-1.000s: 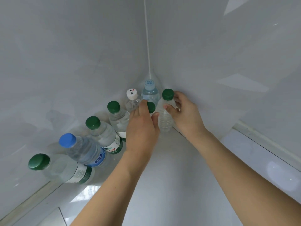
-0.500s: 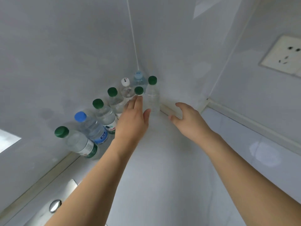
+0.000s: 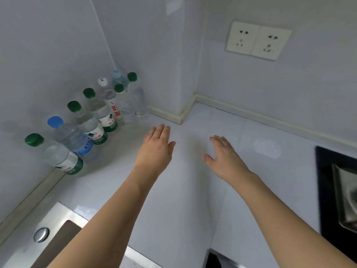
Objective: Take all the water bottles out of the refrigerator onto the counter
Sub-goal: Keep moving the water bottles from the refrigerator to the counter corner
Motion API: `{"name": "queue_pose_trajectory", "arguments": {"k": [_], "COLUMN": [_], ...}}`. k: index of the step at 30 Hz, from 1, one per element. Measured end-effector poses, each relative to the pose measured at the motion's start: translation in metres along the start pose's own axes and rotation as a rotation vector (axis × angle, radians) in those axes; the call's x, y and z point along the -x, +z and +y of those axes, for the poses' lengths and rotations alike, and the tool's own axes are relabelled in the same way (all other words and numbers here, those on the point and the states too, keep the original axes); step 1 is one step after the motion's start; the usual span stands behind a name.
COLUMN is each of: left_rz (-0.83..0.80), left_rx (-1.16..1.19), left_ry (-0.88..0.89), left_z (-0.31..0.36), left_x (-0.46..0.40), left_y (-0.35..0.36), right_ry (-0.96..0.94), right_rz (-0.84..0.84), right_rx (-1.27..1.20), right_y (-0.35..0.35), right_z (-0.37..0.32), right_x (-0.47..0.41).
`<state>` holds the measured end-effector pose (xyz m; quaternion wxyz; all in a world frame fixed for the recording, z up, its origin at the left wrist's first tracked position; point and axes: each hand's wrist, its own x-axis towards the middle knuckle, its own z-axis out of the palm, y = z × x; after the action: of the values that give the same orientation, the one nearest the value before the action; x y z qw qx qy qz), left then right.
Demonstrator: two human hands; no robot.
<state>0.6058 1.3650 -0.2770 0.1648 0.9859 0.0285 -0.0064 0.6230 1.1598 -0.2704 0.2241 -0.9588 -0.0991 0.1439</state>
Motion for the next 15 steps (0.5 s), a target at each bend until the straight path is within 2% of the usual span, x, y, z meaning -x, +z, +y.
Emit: {"name": "queue_pose_trajectory", "arguments": {"k": [7, 15], "left_rz": [-0.101, -0.176], "left_rx": [-0.015, -0.06], "left_ry": [0.213, 0.586], "left_z": [0.104, 0.301], "left_x": [0.0, 0.034], "left_y": [0.029, 0.081], "right_ry": [0.168, 0.422], "right_rz": [0.121, 0.318], "right_rx": [-0.082, -0.134], "right_y": [-0.039, -0.094], "right_z": [0.087, 0.222], "right_x": [0.064, 0.204]}}
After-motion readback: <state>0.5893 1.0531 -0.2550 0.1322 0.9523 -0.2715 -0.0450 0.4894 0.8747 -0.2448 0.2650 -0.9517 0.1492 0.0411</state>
